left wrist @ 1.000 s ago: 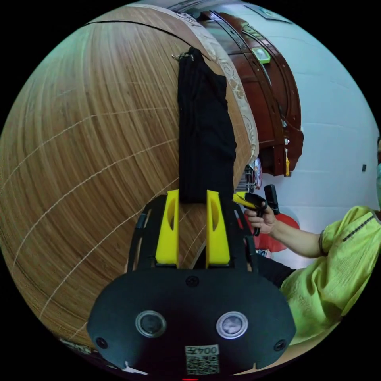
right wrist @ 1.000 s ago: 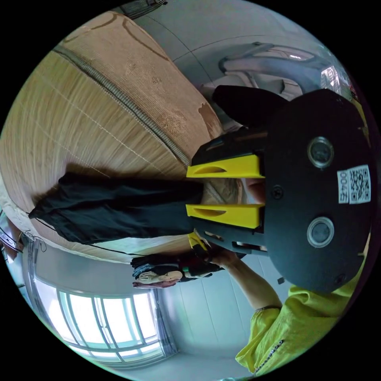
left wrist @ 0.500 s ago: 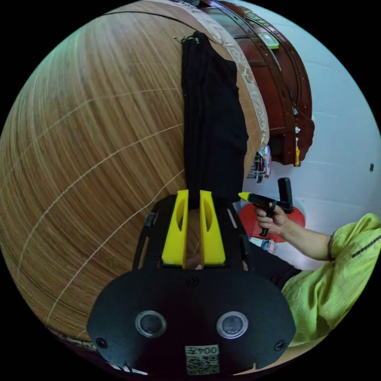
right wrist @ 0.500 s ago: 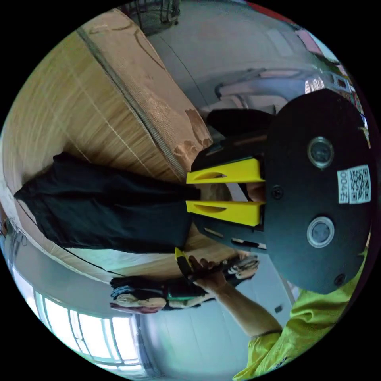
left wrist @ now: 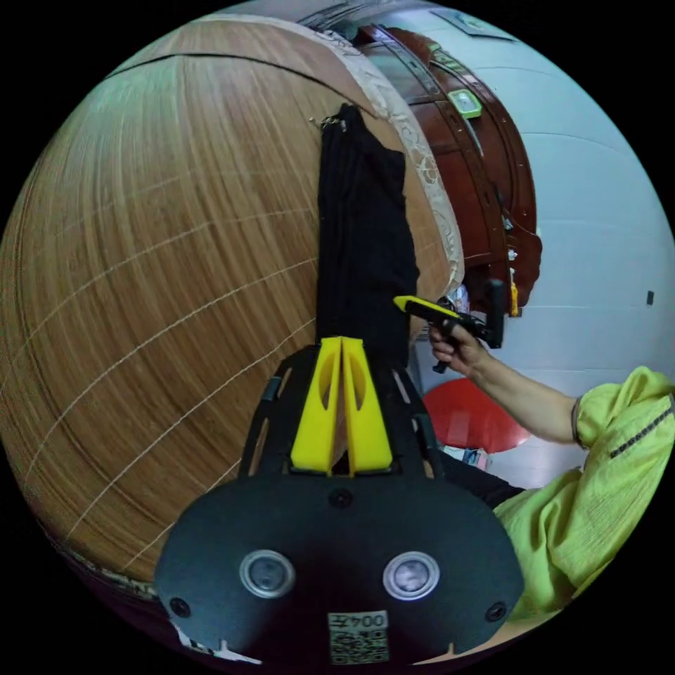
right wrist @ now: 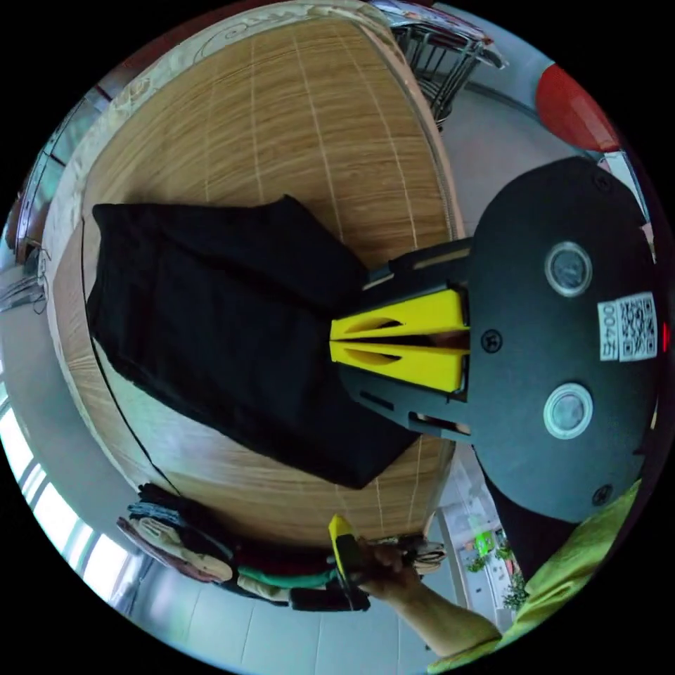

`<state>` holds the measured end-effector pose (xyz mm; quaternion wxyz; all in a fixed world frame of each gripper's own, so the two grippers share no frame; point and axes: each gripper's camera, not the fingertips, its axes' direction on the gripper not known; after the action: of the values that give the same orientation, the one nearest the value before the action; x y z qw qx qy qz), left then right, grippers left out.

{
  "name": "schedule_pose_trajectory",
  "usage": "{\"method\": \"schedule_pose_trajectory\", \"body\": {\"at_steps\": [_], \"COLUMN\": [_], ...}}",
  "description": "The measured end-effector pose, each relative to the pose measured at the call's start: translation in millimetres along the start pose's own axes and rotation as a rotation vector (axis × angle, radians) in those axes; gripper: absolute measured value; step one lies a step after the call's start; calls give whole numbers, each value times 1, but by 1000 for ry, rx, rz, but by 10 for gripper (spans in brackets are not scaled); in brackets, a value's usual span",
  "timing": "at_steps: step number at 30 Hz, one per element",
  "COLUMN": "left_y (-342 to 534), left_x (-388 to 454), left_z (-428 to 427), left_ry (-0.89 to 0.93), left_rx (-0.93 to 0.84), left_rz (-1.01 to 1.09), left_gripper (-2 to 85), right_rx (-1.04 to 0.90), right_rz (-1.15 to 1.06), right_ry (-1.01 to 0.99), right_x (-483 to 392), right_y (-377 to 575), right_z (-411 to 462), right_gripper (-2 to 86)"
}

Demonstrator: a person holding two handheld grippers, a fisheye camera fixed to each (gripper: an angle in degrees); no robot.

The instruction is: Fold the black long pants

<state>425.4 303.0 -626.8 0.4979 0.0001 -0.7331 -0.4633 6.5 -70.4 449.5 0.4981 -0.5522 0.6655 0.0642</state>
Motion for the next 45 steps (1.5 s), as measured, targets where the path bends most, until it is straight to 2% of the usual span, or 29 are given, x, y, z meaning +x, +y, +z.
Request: {"method": "schedule_pose_trajectory", "body": {"at_steps": [2, 4, 6, 11, 15, 17, 21, 24, 26, 27, 30, 33, 38, 39, 41, 45], "left_y": [-5, -16, -24, -31, -19, -13, -14, -15, -16, -16, -16, -19, -28, -30, -33, -44], "left_x": [24, 60, 88, 131, 125, 121, 120, 118, 119, 120, 121, 124, 127, 131, 132, 133], "left_z": [11, 45, 81, 165, 203, 207, 215, 220, 221, 221, 227, 232, 234, 234, 239, 235], "left_ry": [35, 44, 14, -62, -78, -71, -61, -45, -43, -44, -46, -60, -52, -56, -58, -16], "left_rx": [26, -1, -35, -105, -166, -147, -157, -161, -151, -136, -133, -139, -155, -145, -162, -174], "left_rz": [59, 146, 222, 341, 292, 282, 254, 230, 220, 217, 206, 207, 182, 194, 188, 159], "left_gripper": [2, 1, 1, 0, 0, 0, 0, 0, 0, 0, 0, 0, 0, 0, 1, 1], "right_rx": [47, 164, 186, 128, 30, -69, -84, 49, 213, 215, -3, 24, 109, 94, -76, 2], "right_rz": [-24, -47, -64, -160, -203, -248, -361, -577, -738, -748, -657, -529, -570, -577, -547, -407], "right_ry": [-74, -85, -90, 46, 46, 74, 204, 305, 344, 371, 435, 305, 156, 152, 222, 154], "right_x": [7, 18, 34, 65, 65, 51, 7, -45, -68, -67, -27, -1, -1, -2, -1, 1], "right_y": [-21, -37, -68, -183, -240, -258, -258, -240, -223, -224, -244, -257, -279, -284, -305, -297], "right_z": [-22, -44, -51, -21, 13, 36, 39, 15, -3, 3, 68, 56, 21, 25, 58, 15], "right_gripper": [41, 53, 70, 106, 117, 95, 48, 41, 41, 41, 44, 57, 59, 57, 43, 12]}}
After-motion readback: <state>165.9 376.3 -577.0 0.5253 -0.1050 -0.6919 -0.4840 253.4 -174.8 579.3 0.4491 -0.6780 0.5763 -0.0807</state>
